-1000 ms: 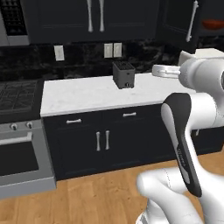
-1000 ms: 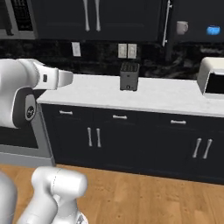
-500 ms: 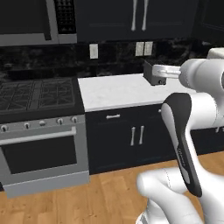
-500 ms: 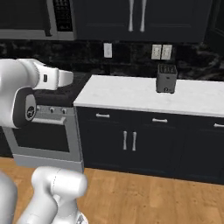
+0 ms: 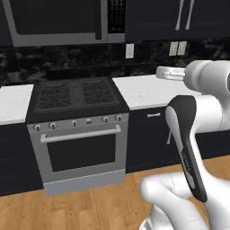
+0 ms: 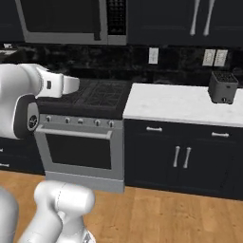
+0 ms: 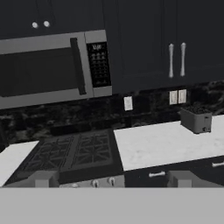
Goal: Gather all objects into one cabinet and sort the glasses and bowls to opposite sides.
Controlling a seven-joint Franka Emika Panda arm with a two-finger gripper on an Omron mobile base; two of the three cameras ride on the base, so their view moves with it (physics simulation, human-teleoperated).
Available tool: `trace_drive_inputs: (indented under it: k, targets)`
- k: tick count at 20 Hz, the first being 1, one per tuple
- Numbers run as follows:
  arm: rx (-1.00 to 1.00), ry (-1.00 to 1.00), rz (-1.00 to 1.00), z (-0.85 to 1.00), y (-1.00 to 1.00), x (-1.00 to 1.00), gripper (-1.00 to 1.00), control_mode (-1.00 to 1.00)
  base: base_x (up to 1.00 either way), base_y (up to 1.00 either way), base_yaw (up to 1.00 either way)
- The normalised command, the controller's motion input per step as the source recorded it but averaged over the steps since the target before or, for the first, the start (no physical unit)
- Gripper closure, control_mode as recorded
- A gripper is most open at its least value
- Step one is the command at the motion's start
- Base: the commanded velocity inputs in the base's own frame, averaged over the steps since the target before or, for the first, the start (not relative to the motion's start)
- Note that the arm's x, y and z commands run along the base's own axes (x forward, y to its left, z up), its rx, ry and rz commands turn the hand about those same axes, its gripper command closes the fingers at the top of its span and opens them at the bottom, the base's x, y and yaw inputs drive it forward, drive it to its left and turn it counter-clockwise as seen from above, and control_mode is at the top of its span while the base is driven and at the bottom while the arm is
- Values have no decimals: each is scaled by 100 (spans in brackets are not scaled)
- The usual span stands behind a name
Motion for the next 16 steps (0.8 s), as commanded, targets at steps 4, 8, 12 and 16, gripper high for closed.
trace_drive_inputs:
  k: [4, 8, 12, 16]
  targets:
    - [0, 0, 0, 0, 0, 0, -100, 100, 11, 97, 0]
    - [0, 0, 0, 0, 0, 0, -100, 100, 18, 100, 0]
    - [0, 0, 0, 0, 0, 0, -100, 100, 19, 100, 5]
    - [0, 0, 0, 0, 0, 0, -100, 100, 25, 100, 9]
